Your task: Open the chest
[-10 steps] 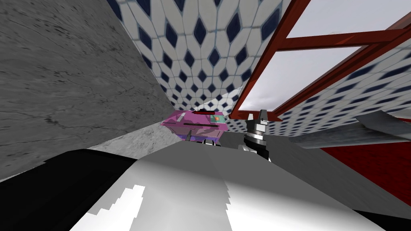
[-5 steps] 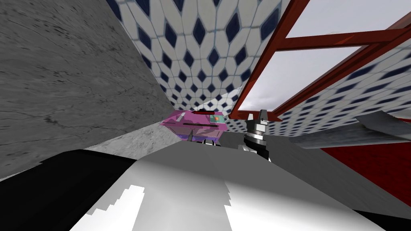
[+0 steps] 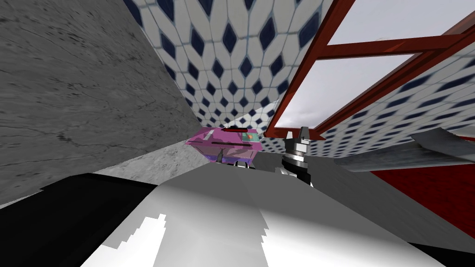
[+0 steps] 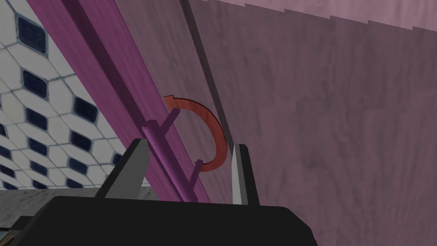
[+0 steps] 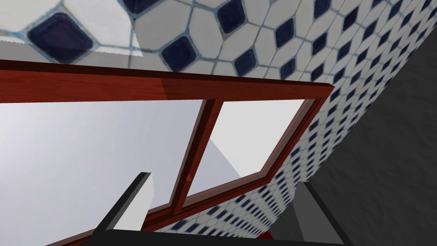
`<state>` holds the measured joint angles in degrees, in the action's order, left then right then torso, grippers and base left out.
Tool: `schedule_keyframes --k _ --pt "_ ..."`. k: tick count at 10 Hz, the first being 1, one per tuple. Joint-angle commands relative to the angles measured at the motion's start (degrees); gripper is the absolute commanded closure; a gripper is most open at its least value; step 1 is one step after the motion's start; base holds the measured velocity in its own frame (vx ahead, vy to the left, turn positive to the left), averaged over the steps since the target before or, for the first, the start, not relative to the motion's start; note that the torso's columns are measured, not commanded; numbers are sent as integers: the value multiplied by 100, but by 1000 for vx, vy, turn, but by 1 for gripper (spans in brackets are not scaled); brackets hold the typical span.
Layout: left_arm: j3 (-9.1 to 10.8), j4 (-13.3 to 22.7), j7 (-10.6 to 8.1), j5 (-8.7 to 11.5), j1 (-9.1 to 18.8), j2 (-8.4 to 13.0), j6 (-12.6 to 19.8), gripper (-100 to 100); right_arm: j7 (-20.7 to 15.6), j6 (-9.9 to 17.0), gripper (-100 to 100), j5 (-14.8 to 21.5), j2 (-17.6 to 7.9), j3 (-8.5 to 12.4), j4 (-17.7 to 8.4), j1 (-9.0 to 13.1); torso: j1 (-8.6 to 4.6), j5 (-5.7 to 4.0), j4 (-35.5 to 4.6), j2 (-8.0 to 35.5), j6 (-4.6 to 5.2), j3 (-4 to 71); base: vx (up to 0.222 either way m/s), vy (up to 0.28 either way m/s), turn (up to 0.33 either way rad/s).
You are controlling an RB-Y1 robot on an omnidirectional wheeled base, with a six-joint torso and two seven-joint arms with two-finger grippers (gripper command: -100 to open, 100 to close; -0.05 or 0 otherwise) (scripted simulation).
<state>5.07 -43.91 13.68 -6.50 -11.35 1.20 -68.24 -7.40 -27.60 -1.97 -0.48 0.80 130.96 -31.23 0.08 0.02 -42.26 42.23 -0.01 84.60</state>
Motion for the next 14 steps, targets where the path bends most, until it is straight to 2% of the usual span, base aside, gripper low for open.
schedule_keyframes --k 1,3,8,9,14 --pt "-21 161 62 -33 -207 -71 -381 100 0 0 0 0 0 0 0 1 21 22 33 -28 -2 3 23 26 -11" --pt "-29 -62 1 -27 -88 -24 -144 100 0 0 0 0 0 0 0 0 20 19 28 -37 1 14 -63 -4 11" --pt "-45 -311 -116 -29 8 86 375 100 0 1 0 0 1 -1 0 3 10 10 17 -8 -3 1 -176 -31 27" --pt "-46 -267 -101 -28 38 71 269 100 0 0 0 0 1 -1 0 2 11 9 18 -24 -4 9 -73 -13 6" --pt "-80 -369 -151 -53 -9 100 319 100 0 0 0 0 1 -1 0 3 8 11 17 -3 -2 -3 -158 -10 21"
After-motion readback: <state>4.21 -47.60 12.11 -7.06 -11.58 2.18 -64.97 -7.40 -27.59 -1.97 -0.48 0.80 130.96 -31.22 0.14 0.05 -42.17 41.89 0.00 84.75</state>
